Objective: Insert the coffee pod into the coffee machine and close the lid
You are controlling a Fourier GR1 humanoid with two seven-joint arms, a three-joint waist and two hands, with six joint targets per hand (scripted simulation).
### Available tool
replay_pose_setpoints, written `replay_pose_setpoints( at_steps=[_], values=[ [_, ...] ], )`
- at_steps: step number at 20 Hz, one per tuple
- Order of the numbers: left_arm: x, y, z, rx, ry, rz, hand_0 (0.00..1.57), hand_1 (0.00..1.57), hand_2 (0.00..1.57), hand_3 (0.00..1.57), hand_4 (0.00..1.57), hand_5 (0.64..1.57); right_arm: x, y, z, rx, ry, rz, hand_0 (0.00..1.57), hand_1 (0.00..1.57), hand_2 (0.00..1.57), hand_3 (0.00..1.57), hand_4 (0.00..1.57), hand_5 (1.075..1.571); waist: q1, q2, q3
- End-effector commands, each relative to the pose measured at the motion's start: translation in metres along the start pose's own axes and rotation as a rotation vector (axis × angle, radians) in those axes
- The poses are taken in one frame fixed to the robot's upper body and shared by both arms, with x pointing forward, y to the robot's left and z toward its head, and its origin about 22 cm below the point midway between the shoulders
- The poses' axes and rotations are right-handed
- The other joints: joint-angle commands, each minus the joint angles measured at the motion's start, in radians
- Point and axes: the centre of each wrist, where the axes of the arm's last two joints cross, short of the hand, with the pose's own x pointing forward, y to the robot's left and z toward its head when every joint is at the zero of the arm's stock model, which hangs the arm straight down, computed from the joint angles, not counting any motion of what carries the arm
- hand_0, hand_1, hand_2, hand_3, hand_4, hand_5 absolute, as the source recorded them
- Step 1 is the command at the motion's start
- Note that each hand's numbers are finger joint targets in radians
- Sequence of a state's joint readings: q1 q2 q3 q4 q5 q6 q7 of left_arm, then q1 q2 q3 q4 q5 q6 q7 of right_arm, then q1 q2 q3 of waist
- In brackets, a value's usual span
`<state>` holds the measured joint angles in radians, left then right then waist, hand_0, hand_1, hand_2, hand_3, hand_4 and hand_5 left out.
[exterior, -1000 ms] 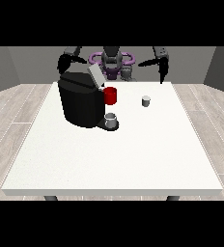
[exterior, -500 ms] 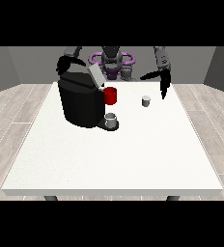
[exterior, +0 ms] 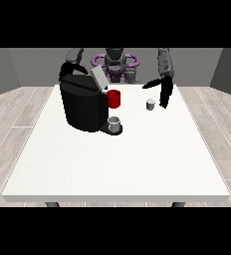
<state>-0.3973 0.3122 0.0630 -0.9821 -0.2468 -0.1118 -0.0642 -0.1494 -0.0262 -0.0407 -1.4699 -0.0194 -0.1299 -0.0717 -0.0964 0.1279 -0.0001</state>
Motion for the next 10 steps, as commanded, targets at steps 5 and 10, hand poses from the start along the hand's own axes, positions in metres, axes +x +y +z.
replay_pose_setpoints(
  at_steps=[5, 10],
  values=[
    [-0.028, -0.003, 0.000, -0.008, 0.048, -0.082, 0.70, 0.70, 0.78, 0.43, 0.00, 1.571, -0.004, -0.006, -0.011, -0.020, 0.034, 0.044, 0.00, 0.00, 0.00, 0.00, 0.43, 1.571, 0.007, 0.018, -0.0001],
    [-0.029, -0.009, -0.003, -0.022, 0.079, -0.228, 0.63, 0.63, 0.76, 0.49, 0.00, 1.571, -0.015, 0.004, -0.003, 0.004, 0.098, 0.072, 0.00, 0.00, 0.00, 0.00, 0.41, 1.571, -0.009, 0.006, -0.0001]
  ],
)
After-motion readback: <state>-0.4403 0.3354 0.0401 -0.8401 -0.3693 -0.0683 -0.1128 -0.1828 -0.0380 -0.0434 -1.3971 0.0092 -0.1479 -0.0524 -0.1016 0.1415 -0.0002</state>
